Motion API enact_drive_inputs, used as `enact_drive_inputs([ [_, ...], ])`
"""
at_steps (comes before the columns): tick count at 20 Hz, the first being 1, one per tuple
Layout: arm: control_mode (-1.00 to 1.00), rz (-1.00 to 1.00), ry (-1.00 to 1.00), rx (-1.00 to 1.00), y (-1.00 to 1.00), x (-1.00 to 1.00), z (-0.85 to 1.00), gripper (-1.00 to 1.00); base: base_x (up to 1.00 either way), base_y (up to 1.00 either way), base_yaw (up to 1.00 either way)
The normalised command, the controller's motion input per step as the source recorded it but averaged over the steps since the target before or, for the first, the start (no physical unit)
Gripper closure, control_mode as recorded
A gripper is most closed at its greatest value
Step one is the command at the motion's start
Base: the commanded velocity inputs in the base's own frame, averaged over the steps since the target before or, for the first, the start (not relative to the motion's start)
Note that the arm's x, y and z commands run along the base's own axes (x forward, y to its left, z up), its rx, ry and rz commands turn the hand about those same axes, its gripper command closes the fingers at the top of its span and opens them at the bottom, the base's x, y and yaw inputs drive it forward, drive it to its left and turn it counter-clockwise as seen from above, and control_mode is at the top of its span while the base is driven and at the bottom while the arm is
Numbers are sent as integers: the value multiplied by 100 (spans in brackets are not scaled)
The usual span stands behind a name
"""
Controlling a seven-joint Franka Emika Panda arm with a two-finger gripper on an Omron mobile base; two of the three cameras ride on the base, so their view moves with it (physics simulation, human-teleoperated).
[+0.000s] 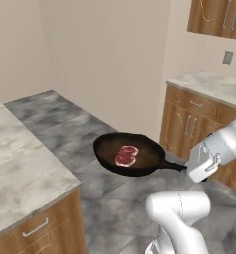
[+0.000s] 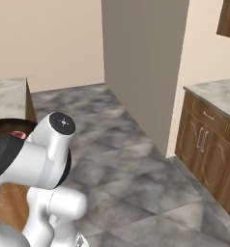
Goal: Pick up the pan with the steak in it and place it on the dining table. Then place the steak on the plate.
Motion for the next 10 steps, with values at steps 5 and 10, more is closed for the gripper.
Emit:
enact_drive_inputs([
  [5, 100, 0, 0, 0, 0, 0, 0, 100, 59, -100, 0],
  [10, 100, 0, 0, 0, 0, 0, 0, 100, 61, -100, 0],
])
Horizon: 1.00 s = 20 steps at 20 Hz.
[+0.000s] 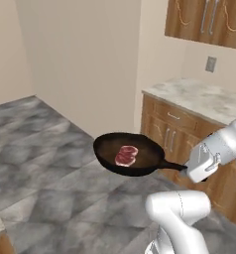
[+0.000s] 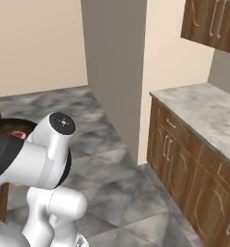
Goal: Pick up the pan with the steak in it and place it on the dining table. Then place the steak on the plate.
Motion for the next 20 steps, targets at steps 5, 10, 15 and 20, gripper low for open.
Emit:
enact_drive_inputs([
  [5, 100, 0, 0, 0, 0, 0, 0, 100, 91, -46, 3],
  [10, 100, 0, 0, 0, 0, 0, 0, 100, 100, 21, 0],
  [15, 100, 0, 0, 0, 0, 0, 0, 100, 100, 40, -3],
  [20, 100, 0, 0, 0, 0, 0, 0, 100, 100, 42, -4],
])
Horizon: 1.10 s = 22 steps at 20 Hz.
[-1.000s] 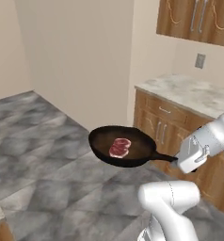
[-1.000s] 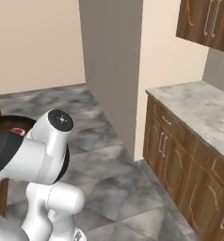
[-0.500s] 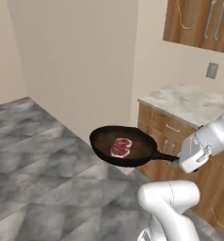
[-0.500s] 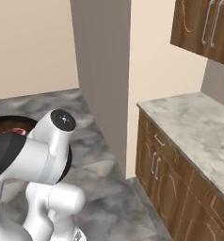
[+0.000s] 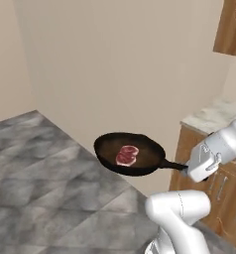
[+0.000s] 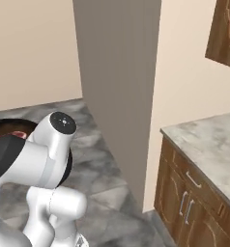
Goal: Pick up the pan with the steak in it and place it on the dining table. Then place the steak on the plate.
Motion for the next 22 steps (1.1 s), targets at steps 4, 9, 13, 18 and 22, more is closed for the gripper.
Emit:
enact_drive_inputs([
  [4, 100, 0, 0, 0, 0, 0, 0, 100, 100, 41, -4],
  [9, 100, 0, 0, 0, 0, 0, 0, 100, 100, 41, -4],
  [13, 100, 0, 0, 0, 0, 0, 0, 100, 100, 42, -5],
  [18, 100, 0, 0, 0, 0, 0, 0, 100, 100, 43, -5],
  [22, 100, 0, 0, 0, 0, 0, 0, 100, 100, 45, -3],
])
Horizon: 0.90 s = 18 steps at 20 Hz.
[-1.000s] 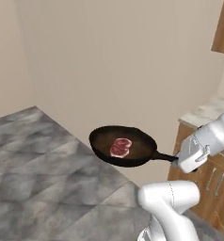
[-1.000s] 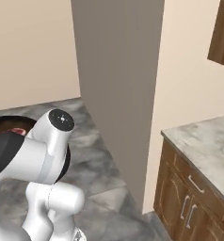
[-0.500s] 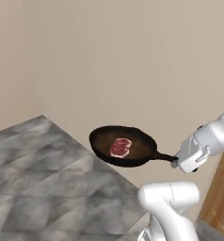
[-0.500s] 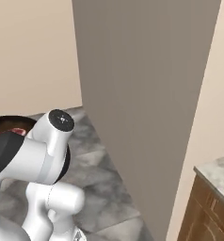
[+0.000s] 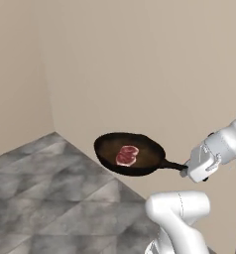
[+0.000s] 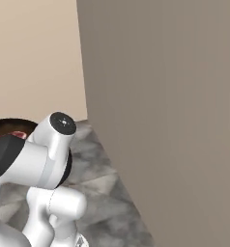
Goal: Pick up the pan with the steak in it and place it on the dining table. Then place the steak on the plate.
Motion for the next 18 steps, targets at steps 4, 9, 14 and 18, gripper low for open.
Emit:
enact_drive_inputs([
  [4, 100, 0, 0, 0, 0, 0, 0, 100, 100, 46, -3],
  [9, 100, 0, 0, 0, 0, 0, 0, 100, 100, 46, -3],
  [14, 100, 0, 0, 0, 0, 0, 0, 100, 100, 46, -3],
  [18, 100, 0, 0, 0, 0, 0, 0, 100, 100, 43, -2],
])
